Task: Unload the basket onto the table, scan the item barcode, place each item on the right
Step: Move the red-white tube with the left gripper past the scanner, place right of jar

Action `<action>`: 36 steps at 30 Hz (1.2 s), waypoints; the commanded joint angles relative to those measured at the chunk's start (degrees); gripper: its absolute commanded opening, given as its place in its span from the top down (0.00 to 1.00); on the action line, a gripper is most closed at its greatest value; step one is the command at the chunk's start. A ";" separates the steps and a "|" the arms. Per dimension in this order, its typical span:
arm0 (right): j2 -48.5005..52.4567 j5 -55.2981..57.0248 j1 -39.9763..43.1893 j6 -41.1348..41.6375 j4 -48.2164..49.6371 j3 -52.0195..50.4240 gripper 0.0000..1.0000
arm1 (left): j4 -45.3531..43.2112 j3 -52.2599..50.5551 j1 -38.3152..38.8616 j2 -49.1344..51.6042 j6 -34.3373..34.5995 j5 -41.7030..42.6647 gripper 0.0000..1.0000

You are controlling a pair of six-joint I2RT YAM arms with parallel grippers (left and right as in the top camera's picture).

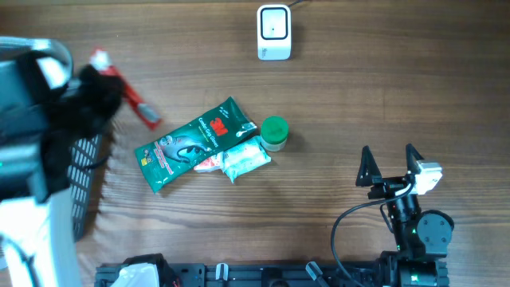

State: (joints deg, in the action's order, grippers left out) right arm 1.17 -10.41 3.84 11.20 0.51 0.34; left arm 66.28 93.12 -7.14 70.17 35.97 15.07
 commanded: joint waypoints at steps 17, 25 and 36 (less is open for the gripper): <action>-0.24 0.15 -0.02 -0.66 0.28 -0.04 0.00 | -25.38 -23.15 40.96 33.57 14.58 -11.93 0.96; -0.24 0.15 -0.02 -0.66 0.26 -0.04 0.00 | -24.22 -22.18 41.44 19.56 15.47 -20.13 0.96; -0.24 0.17 -0.02 -0.66 0.28 -0.04 0.00 | -40.46 -22.18 56.17 30.51 9.22 -17.75 0.96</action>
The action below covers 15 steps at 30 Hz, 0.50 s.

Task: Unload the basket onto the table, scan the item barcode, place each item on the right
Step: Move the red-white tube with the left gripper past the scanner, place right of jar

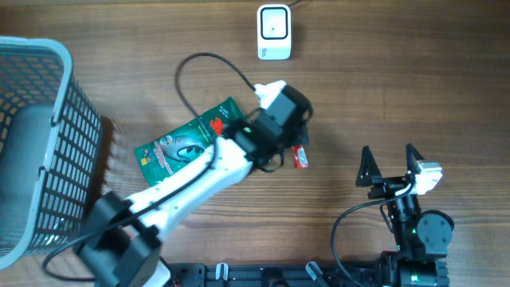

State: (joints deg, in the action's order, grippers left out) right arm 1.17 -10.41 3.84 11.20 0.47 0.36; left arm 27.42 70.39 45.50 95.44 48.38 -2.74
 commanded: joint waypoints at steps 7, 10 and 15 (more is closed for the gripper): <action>-0.24 0.15 -0.02 -0.68 0.33 -0.07 0.00 | -5.27 0.55 7.93 12.63 -3.19 -0.24 0.89; -0.24 0.17 -0.02 -0.66 0.31 -0.07 0.00 | -5.14 0.59 7.89 12.66 -5.99 -2.54 0.67; -0.24 0.17 -0.02 -0.66 0.33 -0.07 0.00 | -0.90 7.85 6.40 8.17 -15.17 -9.92 0.59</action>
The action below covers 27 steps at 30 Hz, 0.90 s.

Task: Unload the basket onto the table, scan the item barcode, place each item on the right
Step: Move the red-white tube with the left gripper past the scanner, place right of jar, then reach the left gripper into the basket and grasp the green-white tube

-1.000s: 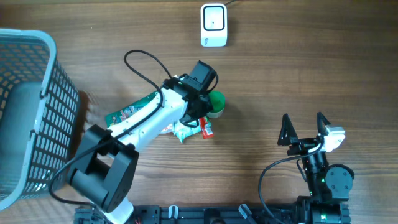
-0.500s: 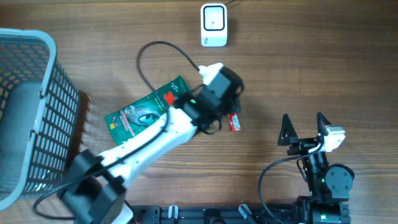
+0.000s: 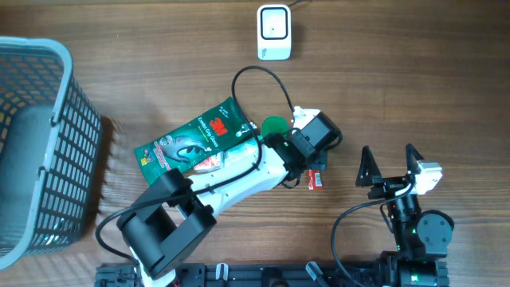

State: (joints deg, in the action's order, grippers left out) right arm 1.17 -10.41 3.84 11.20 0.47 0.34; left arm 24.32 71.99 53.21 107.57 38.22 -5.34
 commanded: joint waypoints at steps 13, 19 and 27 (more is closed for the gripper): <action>-0.24 0.15 -0.02 -0.66 0.33 -0.04 0.00 | 7.15 21.59 -23.28 -31.23 -21.20 -38.34 0.00; -0.24 0.15 -0.02 -0.66 0.33 -0.04 0.00 | 21.99 21.59 -51.63 -38.77 -2.86 -28.48 0.00; -0.24 0.15 -0.02 -0.66 0.33 -0.04 0.00 | 41.05 21.55 -86.79 -35.69 26.69 -11.67 0.00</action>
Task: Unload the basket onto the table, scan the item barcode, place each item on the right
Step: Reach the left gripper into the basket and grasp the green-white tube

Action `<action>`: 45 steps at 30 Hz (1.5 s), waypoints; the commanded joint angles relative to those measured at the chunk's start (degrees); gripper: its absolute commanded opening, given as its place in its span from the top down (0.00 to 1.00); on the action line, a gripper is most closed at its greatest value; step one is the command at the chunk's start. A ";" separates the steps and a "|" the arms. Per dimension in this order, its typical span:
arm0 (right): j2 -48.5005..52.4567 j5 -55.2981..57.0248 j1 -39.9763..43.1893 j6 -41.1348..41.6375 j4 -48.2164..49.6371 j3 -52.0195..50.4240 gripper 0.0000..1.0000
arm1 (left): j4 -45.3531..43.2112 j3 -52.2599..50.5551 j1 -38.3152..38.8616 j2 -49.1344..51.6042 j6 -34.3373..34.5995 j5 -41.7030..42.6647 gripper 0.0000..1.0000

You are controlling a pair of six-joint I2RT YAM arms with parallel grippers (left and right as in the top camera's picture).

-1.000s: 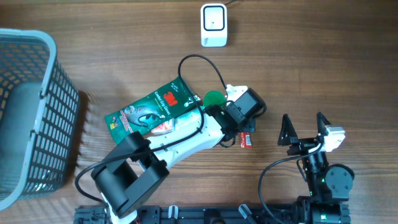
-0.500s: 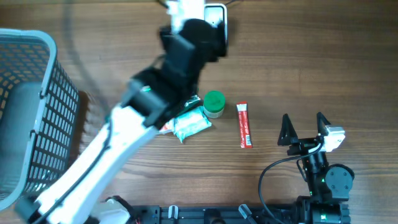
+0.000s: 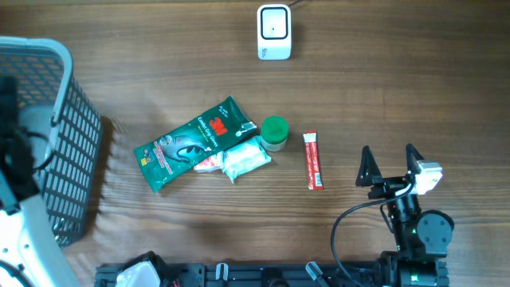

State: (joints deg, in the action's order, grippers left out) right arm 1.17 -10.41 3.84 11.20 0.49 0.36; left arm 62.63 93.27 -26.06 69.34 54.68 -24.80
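A thin red stick packet [image 3: 314, 160] lies flat on the wood table, lengthwise front to back, just right of a green-lidded jar [image 3: 274, 132]. The white barcode scanner [image 3: 273, 32] stands at the far middle edge. My right gripper [image 3: 390, 163] rests open, with nothing between its fingers, a short way right of the packet. My left arm [image 3: 16, 159] shows only as a blurred dark and white shape at the left edge over the basket. Its fingers cannot be made out.
A grey wire basket [image 3: 72, 159] fills the left side. A green 3M package [image 3: 191, 143] and a white-green packet [image 3: 245, 159] lie mid-table, left of the jar. Bare wood runs between the red packet and the scanner.
My left arm was reaching across the table with its gripper on the red packet. Now it is back at the left edge, and the packet lies by itself beside the jar.
My left gripper first held the red packet up near the basket at the left. Then it had the packet just right of the green jar, then a little farther right and nearer. Now the packet is let go there. The right arm never moved.
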 commanded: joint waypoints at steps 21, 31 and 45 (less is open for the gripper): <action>-0.24 0.15 -0.02 -0.68 0.31 -0.07 0.00 | 26.80 0.04 -27.28 20.41 16.48 16.20 0.00; -0.24 0.17 -0.02 -0.68 0.31 -0.07 0.00 | 30.45 -0.02 -29.18 33.11 16.09 15.87 0.00; -0.24 0.15 -0.02 -0.66 0.31 -0.07 0.00 | 20.68 -16.20 -29.16 33.53 16.11 12.74 0.00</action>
State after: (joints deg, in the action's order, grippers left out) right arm 1.17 -10.41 3.84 11.20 0.47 0.36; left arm 84.53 79.70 -54.87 102.54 69.97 -11.22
